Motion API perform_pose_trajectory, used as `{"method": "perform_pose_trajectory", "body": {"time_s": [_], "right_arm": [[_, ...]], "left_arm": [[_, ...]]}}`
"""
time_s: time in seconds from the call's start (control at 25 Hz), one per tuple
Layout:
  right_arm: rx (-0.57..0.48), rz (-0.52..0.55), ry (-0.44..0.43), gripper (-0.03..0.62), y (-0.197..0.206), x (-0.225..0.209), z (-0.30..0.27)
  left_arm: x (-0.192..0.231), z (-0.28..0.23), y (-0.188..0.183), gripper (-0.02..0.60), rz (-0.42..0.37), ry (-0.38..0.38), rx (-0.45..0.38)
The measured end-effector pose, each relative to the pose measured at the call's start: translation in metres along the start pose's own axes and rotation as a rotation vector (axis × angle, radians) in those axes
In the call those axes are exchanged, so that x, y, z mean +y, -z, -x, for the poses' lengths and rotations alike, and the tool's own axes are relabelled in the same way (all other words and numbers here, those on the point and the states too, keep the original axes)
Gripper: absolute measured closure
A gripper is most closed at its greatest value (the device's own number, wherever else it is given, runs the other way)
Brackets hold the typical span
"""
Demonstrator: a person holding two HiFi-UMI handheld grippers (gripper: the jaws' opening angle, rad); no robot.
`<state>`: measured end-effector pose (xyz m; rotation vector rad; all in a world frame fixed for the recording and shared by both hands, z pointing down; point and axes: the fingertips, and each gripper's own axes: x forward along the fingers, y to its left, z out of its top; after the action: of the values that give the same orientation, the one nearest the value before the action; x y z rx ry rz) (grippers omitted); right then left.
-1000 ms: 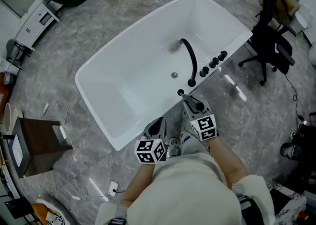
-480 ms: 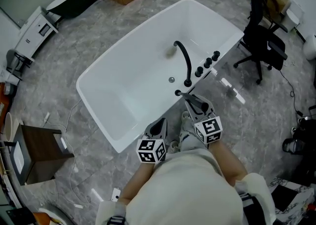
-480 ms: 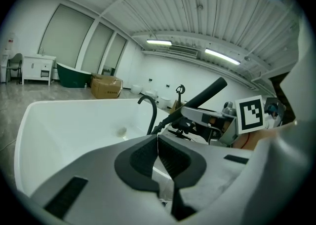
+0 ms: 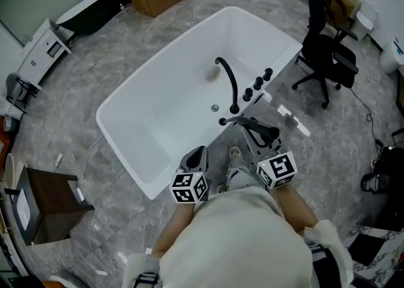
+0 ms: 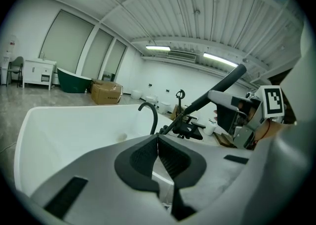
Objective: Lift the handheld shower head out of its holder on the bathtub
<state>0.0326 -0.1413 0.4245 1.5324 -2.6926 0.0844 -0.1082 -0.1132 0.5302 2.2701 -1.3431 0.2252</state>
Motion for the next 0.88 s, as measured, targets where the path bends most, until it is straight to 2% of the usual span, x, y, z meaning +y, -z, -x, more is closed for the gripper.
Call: {"method": "perform_pose_trajectory", "body": {"time_s": [0.4, 0.88], "right_arm": [[-0.238, -0.004, 0.038, 0.453, -0.082, -0.016, 0.046], [-0.499, -0.034, 0.138, 0.454, -0.152, -0.033, 0.098]], "left_arm": [[-0.004, -0.002, -0.008, 0.56, -0.019, 0.002, -0.013], [-0.004, 0.002, -0.004, 0.56, -0.012, 0.0, -0.011]]}}
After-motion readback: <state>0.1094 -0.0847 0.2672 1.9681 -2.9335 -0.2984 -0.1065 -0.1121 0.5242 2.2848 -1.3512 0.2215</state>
